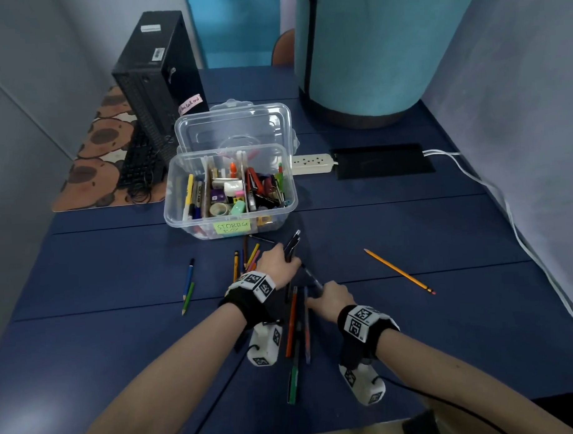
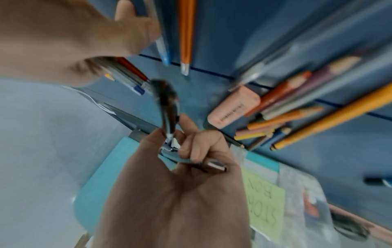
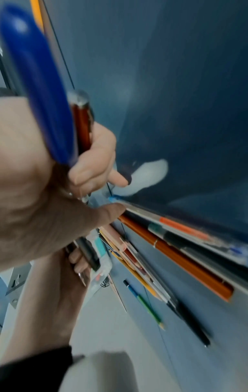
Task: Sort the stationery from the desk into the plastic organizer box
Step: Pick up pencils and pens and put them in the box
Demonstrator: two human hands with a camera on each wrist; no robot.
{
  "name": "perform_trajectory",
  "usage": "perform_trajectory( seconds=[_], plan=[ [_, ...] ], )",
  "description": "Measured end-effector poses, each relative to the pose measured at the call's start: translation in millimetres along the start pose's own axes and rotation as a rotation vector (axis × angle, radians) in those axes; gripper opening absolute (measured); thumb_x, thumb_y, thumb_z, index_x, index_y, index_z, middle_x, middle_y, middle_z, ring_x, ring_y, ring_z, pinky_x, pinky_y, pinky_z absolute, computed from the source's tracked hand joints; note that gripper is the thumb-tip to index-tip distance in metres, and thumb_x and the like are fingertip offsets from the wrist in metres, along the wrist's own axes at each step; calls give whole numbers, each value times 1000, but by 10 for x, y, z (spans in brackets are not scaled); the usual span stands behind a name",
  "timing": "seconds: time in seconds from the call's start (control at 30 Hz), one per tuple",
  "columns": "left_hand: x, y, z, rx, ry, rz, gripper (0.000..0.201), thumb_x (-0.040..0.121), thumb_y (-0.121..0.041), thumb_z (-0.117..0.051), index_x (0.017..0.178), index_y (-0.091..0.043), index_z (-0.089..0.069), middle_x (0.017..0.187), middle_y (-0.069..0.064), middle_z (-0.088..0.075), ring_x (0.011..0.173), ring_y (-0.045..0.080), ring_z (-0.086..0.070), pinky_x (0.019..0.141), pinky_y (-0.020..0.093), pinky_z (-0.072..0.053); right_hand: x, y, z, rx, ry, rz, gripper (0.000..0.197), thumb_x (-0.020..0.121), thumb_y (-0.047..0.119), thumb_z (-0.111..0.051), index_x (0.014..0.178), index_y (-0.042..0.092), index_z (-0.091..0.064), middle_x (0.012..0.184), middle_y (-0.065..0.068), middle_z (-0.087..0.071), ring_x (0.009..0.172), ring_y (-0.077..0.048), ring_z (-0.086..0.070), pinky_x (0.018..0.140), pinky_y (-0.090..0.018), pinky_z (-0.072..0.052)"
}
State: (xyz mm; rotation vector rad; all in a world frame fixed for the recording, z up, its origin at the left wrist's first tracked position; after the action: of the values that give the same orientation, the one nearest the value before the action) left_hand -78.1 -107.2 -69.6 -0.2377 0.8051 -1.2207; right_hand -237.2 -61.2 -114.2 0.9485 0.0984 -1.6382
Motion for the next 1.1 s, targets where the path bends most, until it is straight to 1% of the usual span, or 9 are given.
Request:
perform_trajectory(
  seconds=[0.23,0.47,0.53,0.6,0.67,0.73,0.83,1.0,1.1],
  plan=[
    [-274,479,148,26,37,39,53,92,-60,-37,100,-12,-56,96,10,-66,90,30,-62,82,36,-51,19,222,-63,-141,23,58,33,84,41,-60,98,11,-57,107,-11,-62,95,-31,-63,75,-35,-52],
    [-594,444,-151,-90,206,-12,25,98,-32,-38,110,-11,-47,99,13,-63,90,29,-61,82,35,-48,151,103,241,22,-34,-20,43,94,35,-42,123,5,-50,119,-17,-57,107,-35,-56,82,-34,-42],
    [-704,376,-314,-103,260,-13,25,98,-30,-37,114,-11,-42,96,11,-62,86,28,-61,80,36,-49,176,21,389,134,-47,-42,38,94,34,-39,113,5,-52,108,-15,-56,105,-34,-55,82,-35,-40],
    [-770,312,-457,-46,287,-4,24,98,-28,-37,110,-9,-41,100,13,-59,93,31,-60,81,37,-47,220,-52,491,241,-44,-36,24,92,32,-39,86,10,-49,90,-8,-55,89,-30,-52,71,-33,-37],
    [-798,278,-541,59,290,18,25,97,-28,-37,111,-6,-41,111,18,-59,102,35,-59,81,37,-44,277,-128,574,333,-63,-36,21,89,31,-39,73,16,-41,91,-14,-63,71,-26,-48,59,-31,-33],
    [-800,253,-557,145,259,22,28,97,-28,-39,113,-5,-42,116,19,-59,105,36,-58,81,37,-44,301,-205,633,433,-91,-49,21,88,29,-38,72,16,-41,89,-23,-66,54,-23,-42,50,-28,-31],
    [-786,243,-563,216,236,-26,34,96,-35,-46,116,-6,-45,117,17,-59,108,36,-57,85,39,-46,258,-270,682,574,-131,-74,15,89,23,-40,81,11,-44,62,-15,-63,45,-20,-38,45,-26,-29],
    [-857,258,-605,317,302,-76,36,86,-44,-62,102,-12,-56,107,10,-63,98,29,-62,78,37,-50,247,-294,624,611,-134,-74,18,90,21,-45,93,7,-56,57,-7,-51,59,-22,-47,65,-34,-37],
    [-931,233,-706,418,375,-89,36,82,-42,-67,101,-12,-61,104,9,-64,96,29,-64,75,34,-50,246,-283,575,628,-105,-62,16,91,19,-47,93,6,-55,58,-6,-47,54,-20,-42,59,-32,-33]
  ],
)
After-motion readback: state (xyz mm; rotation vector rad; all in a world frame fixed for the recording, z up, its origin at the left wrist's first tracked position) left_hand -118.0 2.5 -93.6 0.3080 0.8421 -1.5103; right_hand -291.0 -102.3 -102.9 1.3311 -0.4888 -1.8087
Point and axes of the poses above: each hand's wrist, its own x-axis towards the middle knuckle, its own z-axis out of the back of the hand, y = z × x, the point moved 10 cm from there along x, towards the middle knuckle
